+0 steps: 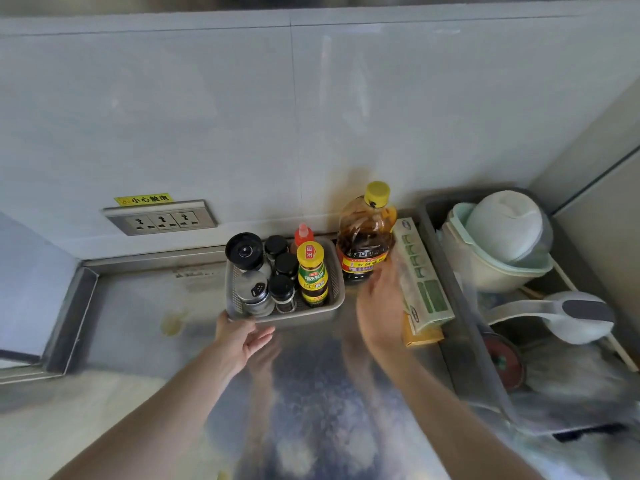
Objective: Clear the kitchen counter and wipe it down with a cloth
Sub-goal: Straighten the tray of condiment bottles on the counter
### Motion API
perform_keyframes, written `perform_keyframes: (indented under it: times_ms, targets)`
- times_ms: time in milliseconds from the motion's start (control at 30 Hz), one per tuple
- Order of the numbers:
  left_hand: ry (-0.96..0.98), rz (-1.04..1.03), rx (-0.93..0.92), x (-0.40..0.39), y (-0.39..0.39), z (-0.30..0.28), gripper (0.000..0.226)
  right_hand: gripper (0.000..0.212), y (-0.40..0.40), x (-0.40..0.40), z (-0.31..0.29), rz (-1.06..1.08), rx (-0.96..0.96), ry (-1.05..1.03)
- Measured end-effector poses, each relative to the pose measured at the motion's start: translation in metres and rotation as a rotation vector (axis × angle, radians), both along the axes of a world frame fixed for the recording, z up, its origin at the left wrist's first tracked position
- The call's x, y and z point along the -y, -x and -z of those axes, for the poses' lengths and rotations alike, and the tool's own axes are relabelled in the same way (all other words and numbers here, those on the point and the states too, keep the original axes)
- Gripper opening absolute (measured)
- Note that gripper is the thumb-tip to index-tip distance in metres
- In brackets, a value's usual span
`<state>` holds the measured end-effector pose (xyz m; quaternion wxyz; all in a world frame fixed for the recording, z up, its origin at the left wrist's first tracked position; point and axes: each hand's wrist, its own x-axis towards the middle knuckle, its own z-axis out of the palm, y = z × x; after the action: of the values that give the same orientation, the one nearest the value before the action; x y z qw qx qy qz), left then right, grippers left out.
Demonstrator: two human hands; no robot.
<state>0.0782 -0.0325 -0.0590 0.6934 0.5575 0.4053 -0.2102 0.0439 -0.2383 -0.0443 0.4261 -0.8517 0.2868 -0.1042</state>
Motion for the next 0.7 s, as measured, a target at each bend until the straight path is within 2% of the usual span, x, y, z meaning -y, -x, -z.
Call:
perform_keyframes:
  times_ms: [33,100,133,167,267,433,633,700]
  targets:
    - [-0.099,0.062,-0.013,-0.005,-0.003,-0.001,0.047,0.021,0.001,-0.017,0.01,-0.004,-0.139,-0.184]
    - [-0.271,0.133,0.022,-0.017,-0.01,-0.002,0.052,0.024,-0.005,-0.038,0.026,0.082,-0.337,-0.687]
    - [-0.312,0.14,0.048,-0.022,-0.013,-0.003,0.053,0.025,-0.009,-0.043,0.03,0.145,-0.338,-0.876]
    - [-0.322,0.14,0.059,-0.024,-0.015,-0.003,0.052,0.025,-0.012,-0.045,0.036,0.188,-0.301,-0.945]
    - [-0.277,0.096,0.049,-0.026,-0.017,0.0,0.044,0.023,-0.013,-0.047,0.045,0.25,-0.208,-0.937]
    - [-0.22,0.026,0.089,-0.027,-0.021,0.008,0.048,0.025,-0.02,-0.048,0.051,0.277,-0.137,-0.927]
    - [-0.271,0.047,0.082,-0.027,-0.024,0.007,0.047,0.026,-0.027,-0.043,0.056,0.245,-0.198,-0.986]
    - [-0.265,0.069,0.062,-0.027,-0.016,0.007,0.053,0.028,-0.023,-0.04,0.049,0.198,-0.251,-0.982]
